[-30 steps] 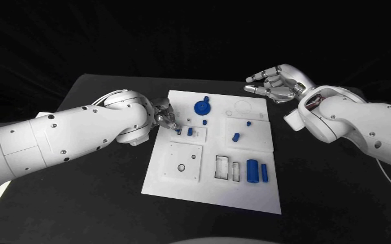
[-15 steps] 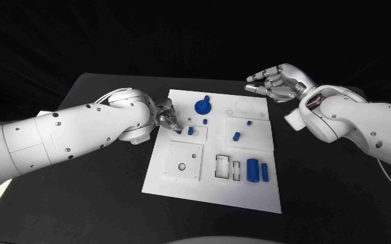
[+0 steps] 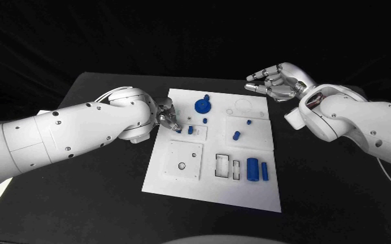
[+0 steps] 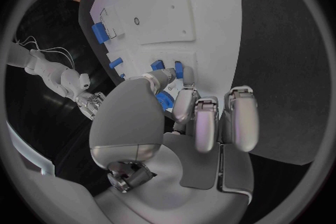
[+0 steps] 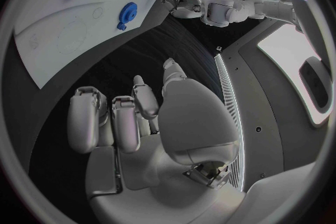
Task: Assemble the parts on the task board
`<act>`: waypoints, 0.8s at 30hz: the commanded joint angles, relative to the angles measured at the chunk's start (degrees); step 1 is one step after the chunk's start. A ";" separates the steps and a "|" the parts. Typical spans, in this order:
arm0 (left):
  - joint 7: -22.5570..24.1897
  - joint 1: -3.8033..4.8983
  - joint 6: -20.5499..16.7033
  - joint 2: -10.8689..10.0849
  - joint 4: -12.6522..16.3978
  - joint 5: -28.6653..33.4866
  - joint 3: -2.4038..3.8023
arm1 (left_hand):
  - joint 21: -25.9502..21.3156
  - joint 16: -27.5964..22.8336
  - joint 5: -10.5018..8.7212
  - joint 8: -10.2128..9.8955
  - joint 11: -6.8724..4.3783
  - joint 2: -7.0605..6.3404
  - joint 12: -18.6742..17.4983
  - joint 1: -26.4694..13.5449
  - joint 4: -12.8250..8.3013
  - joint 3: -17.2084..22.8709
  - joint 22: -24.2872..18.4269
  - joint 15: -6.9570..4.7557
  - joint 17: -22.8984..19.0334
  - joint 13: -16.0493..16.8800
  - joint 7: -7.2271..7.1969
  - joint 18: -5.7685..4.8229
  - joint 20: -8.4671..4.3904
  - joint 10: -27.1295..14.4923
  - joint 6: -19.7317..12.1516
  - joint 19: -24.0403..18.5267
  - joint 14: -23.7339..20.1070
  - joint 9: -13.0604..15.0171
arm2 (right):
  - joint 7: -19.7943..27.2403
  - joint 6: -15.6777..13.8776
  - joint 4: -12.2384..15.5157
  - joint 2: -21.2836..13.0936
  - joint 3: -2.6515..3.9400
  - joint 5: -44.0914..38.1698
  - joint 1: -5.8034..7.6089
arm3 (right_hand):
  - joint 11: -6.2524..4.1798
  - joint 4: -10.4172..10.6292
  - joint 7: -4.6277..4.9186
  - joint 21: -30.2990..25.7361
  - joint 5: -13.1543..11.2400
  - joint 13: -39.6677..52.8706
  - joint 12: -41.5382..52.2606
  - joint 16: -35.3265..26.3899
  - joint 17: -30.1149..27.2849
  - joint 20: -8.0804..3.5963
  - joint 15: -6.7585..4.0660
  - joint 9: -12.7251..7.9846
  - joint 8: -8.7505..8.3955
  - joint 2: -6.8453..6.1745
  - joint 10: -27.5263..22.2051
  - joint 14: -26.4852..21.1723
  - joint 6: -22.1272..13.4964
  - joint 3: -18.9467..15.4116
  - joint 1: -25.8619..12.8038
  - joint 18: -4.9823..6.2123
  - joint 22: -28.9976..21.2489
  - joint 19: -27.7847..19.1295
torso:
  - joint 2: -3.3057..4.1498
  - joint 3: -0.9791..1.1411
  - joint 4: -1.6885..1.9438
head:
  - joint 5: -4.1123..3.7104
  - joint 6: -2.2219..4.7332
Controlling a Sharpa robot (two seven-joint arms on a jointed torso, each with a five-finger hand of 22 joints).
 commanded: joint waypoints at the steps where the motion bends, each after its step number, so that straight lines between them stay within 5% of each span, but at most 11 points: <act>1: -0.29 -0.18 1.52 0.13 0.08 -0.10 -0.17 | 0.16 0.17 0.36 0.38 0.03 -0.87 0.29 0.00 -6.82 7.33 6.39 -0.32 15.09 0.11 -1.12 -1.09 -0.40 0.36 1.55 2.59 6.06 -0.05 | 0.17 0.68 0.01 0.08 0.01 -0.19 -0.05 | -0.10 0.01 -0.23 -0.23 0.24 -0.03 -0.15 -0.40 7.74 -0.23 -0.19 0.08 0.39 0.38 -0.22 4.16 0.30 -0.33 0.03 0.72 -0.08 -0.08 | 0.03 0.00 -0.02 | 0.18 0.14; 16: -0.51 -0.16 1.62 1.19 -0.48 0.59 -0.27 | 0.27 0.17 0.76 0.58 -0.11 -0.75 1.13 -1.52 -6.15 7.01 6.61 -0.41 15.09 1.06 -1.40 -1.14 -0.40 1.05 2.09 2.66 6.06 -0.13 | 0.11 0.64 0.04 0.10 0.00 -0.19 -0.06 | -0.10 0.01 -0.23 -0.23 0.24 -0.03 -0.15 -0.40 7.74 -0.23 -0.19 0.08 0.39 0.38 -0.22 4.16 0.30 -0.33 0.03 0.72 -0.08 -0.08 | 0.02 0.02 -0.04 | 0.29 -0.23; 24: -0.76 -0.16 2.26 1.82 -1.26 1.03 -0.34 | 0.37 0.17 0.56 0.56 -0.71 -0.62 1.95 -4.44 -4.53 3.37 6.87 -0.88 15.09 2.10 -2.28 -1.18 -0.70 1.60 2.89 2.74 6.06 -0.54 | 0.09 0.60 0.12 0.00 0.00 -0.19 -0.06 | -0.10 0.01 -0.23 -0.23 0.24 -0.03 -0.15 -0.40 7.74 -0.23 -0.19 0.08 0.39 0.38 -0.22 4.16 0.30 -0.33 0.03 0.72 -0.08 -0.08 | 0.01 0.03 -0.05 | 0.11 -0.43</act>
